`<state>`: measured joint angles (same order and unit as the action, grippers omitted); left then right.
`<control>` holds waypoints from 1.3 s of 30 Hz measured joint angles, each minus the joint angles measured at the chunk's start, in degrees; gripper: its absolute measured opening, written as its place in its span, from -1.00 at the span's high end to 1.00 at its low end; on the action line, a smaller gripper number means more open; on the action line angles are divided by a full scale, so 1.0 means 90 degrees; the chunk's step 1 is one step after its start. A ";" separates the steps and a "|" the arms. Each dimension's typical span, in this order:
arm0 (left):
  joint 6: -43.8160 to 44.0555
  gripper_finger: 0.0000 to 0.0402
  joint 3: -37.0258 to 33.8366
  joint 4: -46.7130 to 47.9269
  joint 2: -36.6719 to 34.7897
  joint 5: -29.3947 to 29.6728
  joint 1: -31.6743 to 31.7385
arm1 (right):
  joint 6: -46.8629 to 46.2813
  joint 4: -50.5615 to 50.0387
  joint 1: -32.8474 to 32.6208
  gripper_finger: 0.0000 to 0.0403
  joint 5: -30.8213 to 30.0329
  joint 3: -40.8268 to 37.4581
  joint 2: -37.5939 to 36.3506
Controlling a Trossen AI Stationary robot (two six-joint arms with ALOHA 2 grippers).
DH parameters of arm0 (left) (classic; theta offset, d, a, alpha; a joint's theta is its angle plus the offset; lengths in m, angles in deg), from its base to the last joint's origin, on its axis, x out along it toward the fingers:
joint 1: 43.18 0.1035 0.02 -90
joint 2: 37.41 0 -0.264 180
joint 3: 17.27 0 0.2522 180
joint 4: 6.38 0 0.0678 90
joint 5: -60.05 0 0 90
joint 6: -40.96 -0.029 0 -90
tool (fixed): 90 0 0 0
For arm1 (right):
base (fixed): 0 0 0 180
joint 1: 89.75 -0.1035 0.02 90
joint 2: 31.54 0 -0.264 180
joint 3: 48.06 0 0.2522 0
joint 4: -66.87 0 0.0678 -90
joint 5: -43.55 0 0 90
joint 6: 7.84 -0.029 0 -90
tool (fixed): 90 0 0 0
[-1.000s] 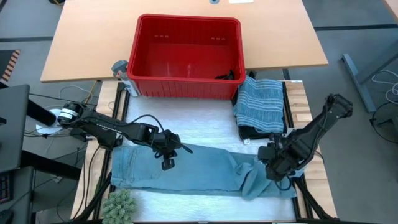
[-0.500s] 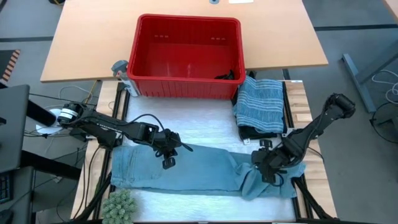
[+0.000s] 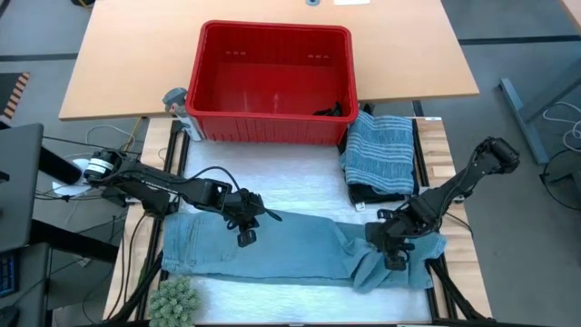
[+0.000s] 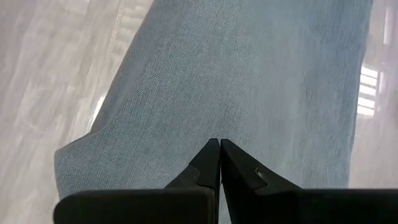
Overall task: Fold Laundry from Bin
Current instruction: Fold the light blue pants
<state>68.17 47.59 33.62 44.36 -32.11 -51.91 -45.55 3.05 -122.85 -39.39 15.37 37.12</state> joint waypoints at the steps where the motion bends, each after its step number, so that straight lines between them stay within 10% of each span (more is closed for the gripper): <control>1: -0.0019 1.00 0.0000 0.0000 0.0000 0.0000 0.0000 | -0.0243 -0.0131 0.0014 0.88 0.0014 0.0076 0.0000; 12: -0.0134 1.00 0.0000 -0.0112 0.0000 0.0000 0.0000 | -0.0809 -0.4385 0.0556 0.88 -0.0970 0.2525 0.0421; 24: -0.0210 1.00 -0.0002 -0.0474 0.0000 0.0061 -0.0044 | 0.2540 -0.4463 0.1677 0.88 -0.3754 0.3822 0.2237; 39: -0.0360 1.00 -0.0002 -0.0462 0.0000 0.0448 -0.0044 | 0.7179 -0.4042 0.1018 0.88 -0.8083 0.6043 0.4165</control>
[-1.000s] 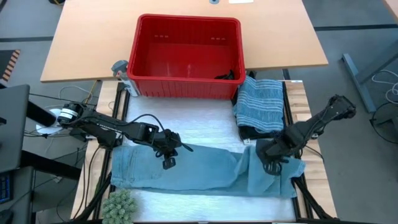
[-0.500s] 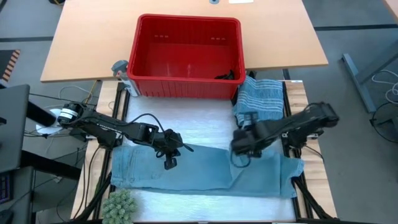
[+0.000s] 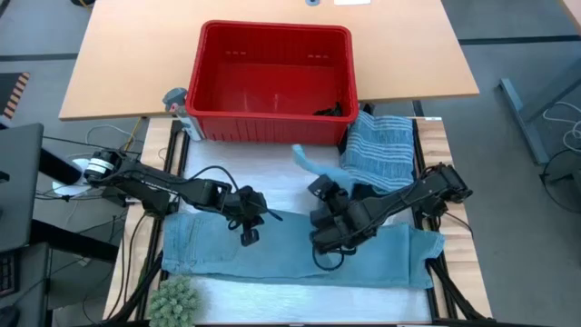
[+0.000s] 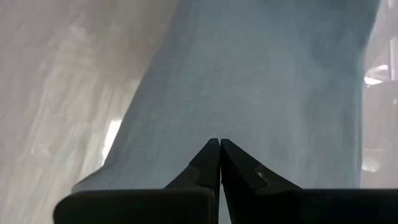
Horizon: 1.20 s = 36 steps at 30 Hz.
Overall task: Fold Laundry from Bin
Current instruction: Fold the light blue pants
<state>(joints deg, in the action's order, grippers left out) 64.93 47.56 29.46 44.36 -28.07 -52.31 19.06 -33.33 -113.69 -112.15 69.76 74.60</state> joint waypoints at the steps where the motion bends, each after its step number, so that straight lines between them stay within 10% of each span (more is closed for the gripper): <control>1: 0.0005 1.00 0.0000 0.0023 0.0000 0.0004 0.0000 | 0.0165 0.0325 -0.0034 0.88 0.0145 0.0084 0.0005; 15: -0.0039 1.00 0.0001 0.3821 -0.0985 0.0238 0.0004 | -0.0001 0.3045 -0.0695 0.81 0.4019 0.0072 0.0887; 28: 0.0513 1.00 0.0002 0.3318 -0.2171 0.0559 0.0029 | -0.5258 0.1775 -0.0795 0.33 0.4483 0.1056 0.0655; 36: 0.0301 1.00 0.0005 0.3018 -0.2116 0.0808 0.0029 | -0.6418 0.1686 -0.1178 -0.14 0.5210 0.1078 0.0553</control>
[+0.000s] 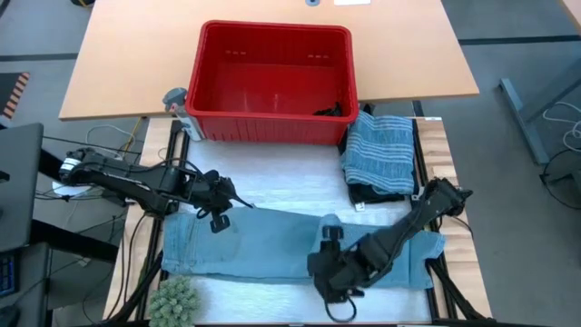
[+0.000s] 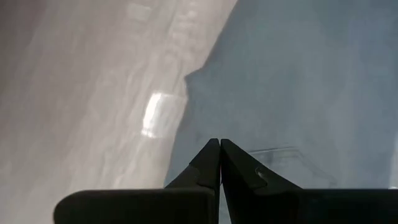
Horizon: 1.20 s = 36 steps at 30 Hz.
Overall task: Fold Laundry from Bin
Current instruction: Fold the light blue pants
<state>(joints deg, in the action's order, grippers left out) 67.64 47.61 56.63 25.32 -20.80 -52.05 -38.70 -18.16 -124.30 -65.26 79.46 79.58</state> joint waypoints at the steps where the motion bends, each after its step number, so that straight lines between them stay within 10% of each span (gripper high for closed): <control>1: -0.0017 1.00 0.0000 0.0023 0.0004 0.0066 0.0000 | 0.0137 0.0156 -0.0068 -0.17 -0.0053 -0.0037 0.0066; 23: -0.0397 1.00 0.0000 -0.0140 0.1171 -0.0009 0.0002 | -0.2247 -0.1209 -0.0644 -0.20 -0.1079 -0.1018 -0.0068; 36: -0.0616 1.00 0.0000 -0.0992 0.1206 -0.0668 -0.0012 | -0.3551 0.2853 -0.0296 -0.19 -0.0871 -0.5738 -0.2580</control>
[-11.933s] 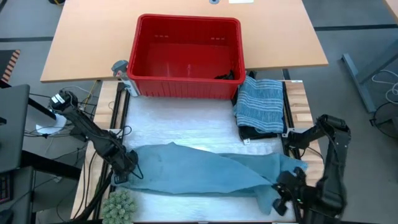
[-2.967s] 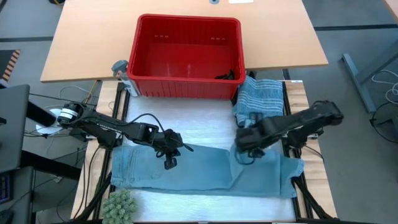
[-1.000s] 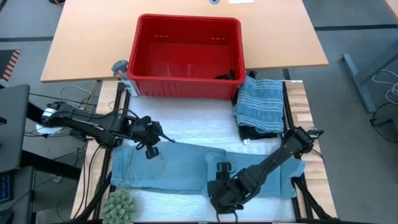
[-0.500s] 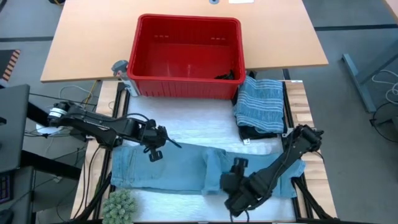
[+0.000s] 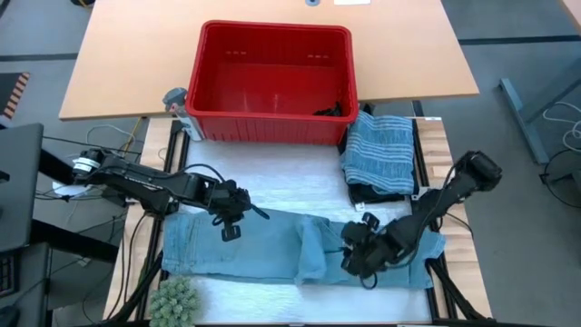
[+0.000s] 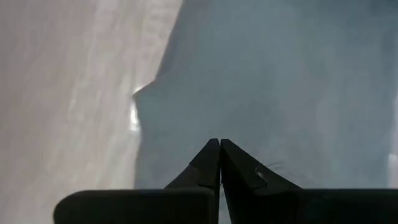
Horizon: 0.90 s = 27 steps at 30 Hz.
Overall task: Fold Laundry from Bin
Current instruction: Fold the light blue pants
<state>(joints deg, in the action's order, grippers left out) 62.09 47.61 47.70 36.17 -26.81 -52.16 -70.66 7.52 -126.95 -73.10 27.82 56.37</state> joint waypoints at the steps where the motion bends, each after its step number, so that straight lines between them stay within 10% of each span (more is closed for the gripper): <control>1: -0.0008 1.00 0.0000 -0.0088 -0.0008 -0.0071 0.0000 | 0.0127 0.0393 0.0071 -0.19 0.0005 -0.0341 -0.0180; 20: -0.0113 1.00 0.0002 -0.1292 -0.0011 0.0182 0.0000 | 0.2654 0.2569 0.1115 -0.17 0.1522 -0.1901 -0.0372; 27: -0.0059 1.00 0.0006 -0.1889 0.0253 0.0405 0.0002 | 0.2898 0.2706 0.1431 0.51 0.2442 -0.1884 -0.0270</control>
<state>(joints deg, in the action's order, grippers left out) 61.56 47.66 30.69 38.45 -23.17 -52.13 -44.58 31.88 -114.08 -51.12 10.86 53.94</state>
